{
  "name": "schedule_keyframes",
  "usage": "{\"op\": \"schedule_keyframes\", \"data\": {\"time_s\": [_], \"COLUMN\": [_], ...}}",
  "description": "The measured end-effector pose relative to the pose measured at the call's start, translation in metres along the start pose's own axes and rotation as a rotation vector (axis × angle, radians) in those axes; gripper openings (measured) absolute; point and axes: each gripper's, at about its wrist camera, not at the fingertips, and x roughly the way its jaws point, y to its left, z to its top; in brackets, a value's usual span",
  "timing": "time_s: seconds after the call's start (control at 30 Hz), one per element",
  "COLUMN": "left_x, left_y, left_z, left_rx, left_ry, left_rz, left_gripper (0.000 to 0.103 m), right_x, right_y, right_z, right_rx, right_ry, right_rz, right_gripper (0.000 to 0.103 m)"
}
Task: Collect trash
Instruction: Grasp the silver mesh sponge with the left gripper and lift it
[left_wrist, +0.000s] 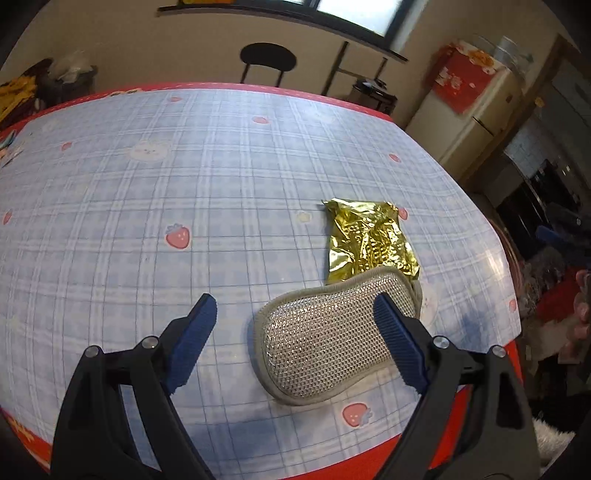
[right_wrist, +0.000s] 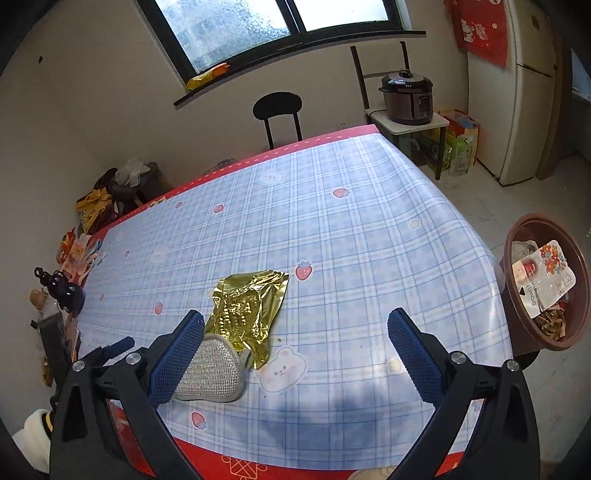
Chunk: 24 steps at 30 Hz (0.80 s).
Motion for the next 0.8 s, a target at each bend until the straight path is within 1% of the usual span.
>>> {"op": "schedule_keyframes", "data": {"time_s": [0.17,0.23,0.27,0.33,0.37,0.43,0.53,0.57,0.6,0.67,0.8], "left_x": [0.026,0.036,0.042,0.054,0.059,0.068,0.077,0.081,0.084,0.094,0.103], "left_y": [-0.015,-0.021,-0.023,-0.023,-0.024,-0.025,-0.033,-0.035,-0.037,-0.040,-0.036], "left_z": [0.012,0.013,0.015,0.019,0.021,0.024,0.027,0.028,0.028,0.027,0.029], "left_rx": [0.233,0.300,0.322,0.328,0.325,0.342,0.398,0.415,0.428,0.451,0.419], "left_ry": [0.078,0.089,0.097,0.127,0.143,0.163,0.197,0.213,0.226,0.261,0.289], "left_rz": [-0.102,-0.121,-0.141,-0.197,-0.218,-0.253,-0.302,-0.317,-0.331,-0.350,-0.396], "left_gripper": [0.086,0.086,0.084,0.076,0.070,0.068,0.065,0.061,0.054,0.048,0.049], "right_x": [-0.005,-0.008,-0.009,-0.011,-0.012,-0.016,-0.022,-0.023,-0.025,-0.028,-0.030], "right_y": [0.009,0.009,0.007,0.005,0.003,0.002,0.002,0.002,0.002,0.002,0.002], "right_z": [-0.007,-0.012,-0.014,-0.019,-0.022,-0.027,-0.030,-0.031,-0.031,-0.034,-0.041], "right_rx": [0.013,0.025,0.033,0.052,0.058,0.071,0.078,0.080,0.082,0.089,0.094], "right_ry": [0.002,0.003,0.004,0.010,0.011,0.012,0.006,0.005,0.003,0.001,0.007], "right_rz": [-0.054,-0.081,-0.090,-0.114,-0.122,-0.141,-0.164,-0.169,-0.174,-0.171,-0.160], "right_gripper": [0.098,0.098,0.098,0.098,0.098,0.098,0.098,0.098,0.098,0.098,0.098]}}
